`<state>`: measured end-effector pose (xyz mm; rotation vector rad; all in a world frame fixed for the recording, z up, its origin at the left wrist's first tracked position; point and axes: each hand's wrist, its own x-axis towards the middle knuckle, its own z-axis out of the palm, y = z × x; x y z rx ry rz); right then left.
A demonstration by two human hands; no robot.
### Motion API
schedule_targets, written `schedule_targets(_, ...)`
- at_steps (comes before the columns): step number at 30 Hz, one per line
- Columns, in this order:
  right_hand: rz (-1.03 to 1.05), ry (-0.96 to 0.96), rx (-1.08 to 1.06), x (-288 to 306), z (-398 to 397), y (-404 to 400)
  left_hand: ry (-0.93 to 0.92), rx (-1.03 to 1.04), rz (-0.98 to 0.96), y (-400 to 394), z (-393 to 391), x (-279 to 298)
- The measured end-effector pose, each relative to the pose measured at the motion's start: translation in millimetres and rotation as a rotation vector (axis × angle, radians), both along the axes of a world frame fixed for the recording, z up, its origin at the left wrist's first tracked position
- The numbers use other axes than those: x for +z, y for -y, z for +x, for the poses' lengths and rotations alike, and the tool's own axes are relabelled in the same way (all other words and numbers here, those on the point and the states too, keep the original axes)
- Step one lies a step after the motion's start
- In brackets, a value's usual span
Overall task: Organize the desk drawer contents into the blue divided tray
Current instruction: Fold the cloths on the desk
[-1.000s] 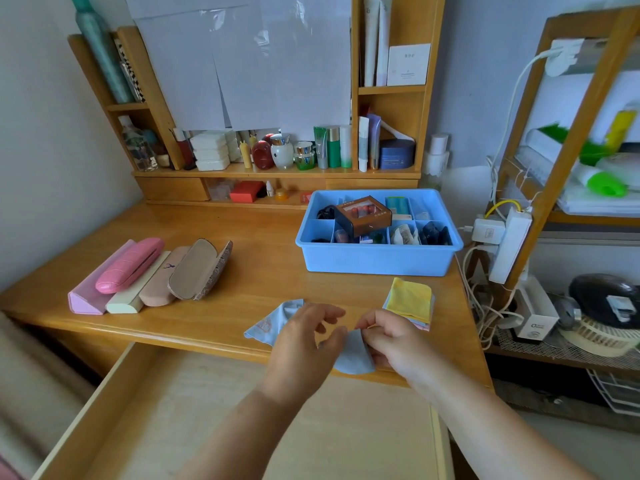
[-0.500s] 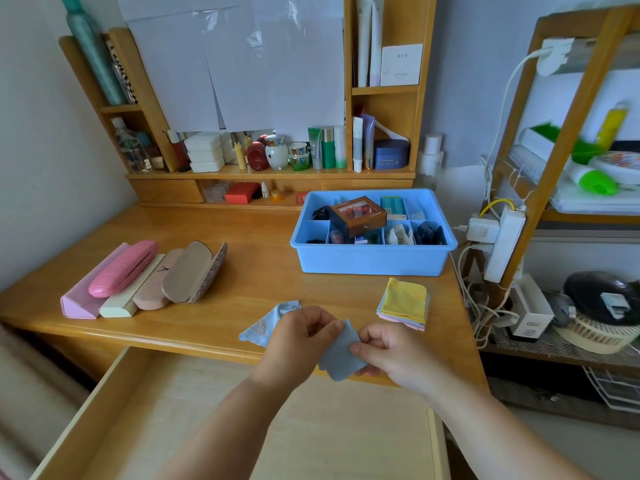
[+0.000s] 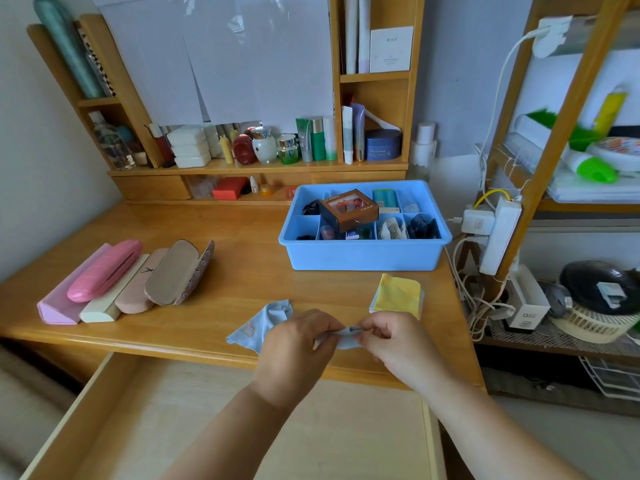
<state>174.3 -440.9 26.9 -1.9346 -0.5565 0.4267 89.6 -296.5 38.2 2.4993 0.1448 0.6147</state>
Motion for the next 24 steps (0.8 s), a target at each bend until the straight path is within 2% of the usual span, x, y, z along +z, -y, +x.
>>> schedule_targets(3, 0.253, -0.213, -0.053, 4, 3, -10, 0.188, -0.027, 0.077, -1, -2, -9)
schedule_targets(5, 0.267, -0.141, -0.049, 3, 5, -18, 0.233, -0.050, 0.155, -4, -3, -17)
schedule_targets(7, 0.144, 0.009, -0.025, -4, 8, -26, 0.125, -0.047, 0.214, -5, -4, -27)
schedule_targets(9, -0.123, 0.200, 0.021, -16, 12, -33, -0.015, -0.037, 0.294, -4, -6, -37)
schedule_targets(11, -0.410, 0.484, 0.070, -26, 11, -37, -0.071, -0.053, 0.322, -5, -7, -42)
schedule_targets(12, -0.450, 0.625, 0.070, -30, 9, -38, -0.060, -0.053, 0.319, -8, -7, -41)
schedule_targets(14, -0.404, 0.799, 0.045, -31, 3, -37, -0.012, 0.006, 0.266, -17, -7, -37)
schedule_targets(16, -0.339, 0.935, 0.041, -36, 0, -34, 0.013, 0.159, 0.185, -32, -9, -36)
schedule_targets(19, -0.362, 0.924, 0.085, -39, -1, -30, -0.136, 0.363, 0.140, -53, -13, -40)
schedule_targets(21, -0.382, 0.882, 0.085, -36, -2, -30, -0.239, 0.396, 0.110, -61, -16, -43)
schedule_targets(24, -0.349, 0.869, 0.082, -25, -8, -33, -0.254, 0.378, 0.162, -65, -18, -35)
